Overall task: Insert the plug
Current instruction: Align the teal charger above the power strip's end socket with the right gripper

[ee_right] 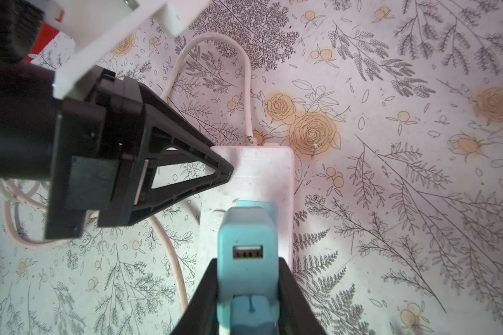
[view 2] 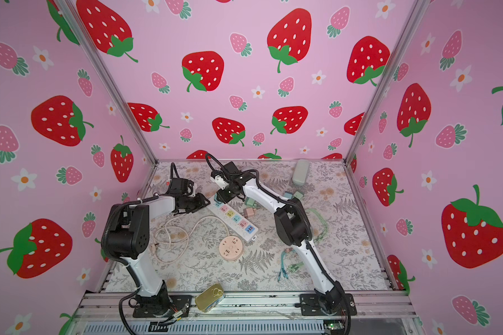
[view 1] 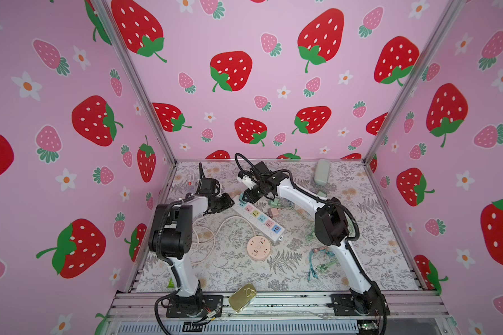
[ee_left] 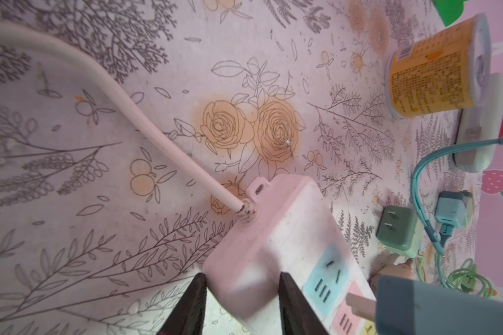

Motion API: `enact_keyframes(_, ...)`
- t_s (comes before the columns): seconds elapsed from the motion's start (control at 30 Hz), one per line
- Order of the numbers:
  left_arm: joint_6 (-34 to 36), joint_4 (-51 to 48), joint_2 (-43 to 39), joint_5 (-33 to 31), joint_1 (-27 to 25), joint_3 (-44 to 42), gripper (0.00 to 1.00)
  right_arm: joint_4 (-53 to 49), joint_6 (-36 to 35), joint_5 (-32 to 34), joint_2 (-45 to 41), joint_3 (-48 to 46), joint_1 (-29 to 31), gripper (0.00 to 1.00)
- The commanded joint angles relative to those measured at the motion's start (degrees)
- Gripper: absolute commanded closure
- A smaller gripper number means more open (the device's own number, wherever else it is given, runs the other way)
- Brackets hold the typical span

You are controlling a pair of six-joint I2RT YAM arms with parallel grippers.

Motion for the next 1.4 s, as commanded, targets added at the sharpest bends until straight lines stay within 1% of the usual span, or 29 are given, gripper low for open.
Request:
enact_keyframes(0.0,1.2,-0.9,0.9,1.5,0.0,1.7,0.58,-1.5,-1.3,-0.6,1.4,2.0,0.7,0.91)
enact_keyframes(0.33,1.5,-0.4,1.4,2.8,0.0,1.6,0.6,-0.3,-0.3,0.8,2.4,2.1,0.9,0.91)
enact_keyframes(0.63,1.4,-0.1,1.6,3.4,0.0,0.9,0.61,0.1,0.7,4.7,3.1,2.0,0.9,0.91)
enact_keyframes(0.9,1.4,0.2,1.6,3.8,0.1,0.5,0.63,-0.4,1.5,5.7,3.1,1.9,1.3,0.91)
enact_keyframes(1.37,1.2,1.1,1.9,4.9,0.1,-0.2,0.64,-2.5,3.8,15.5,4.5,1.8,3.6,0.91)
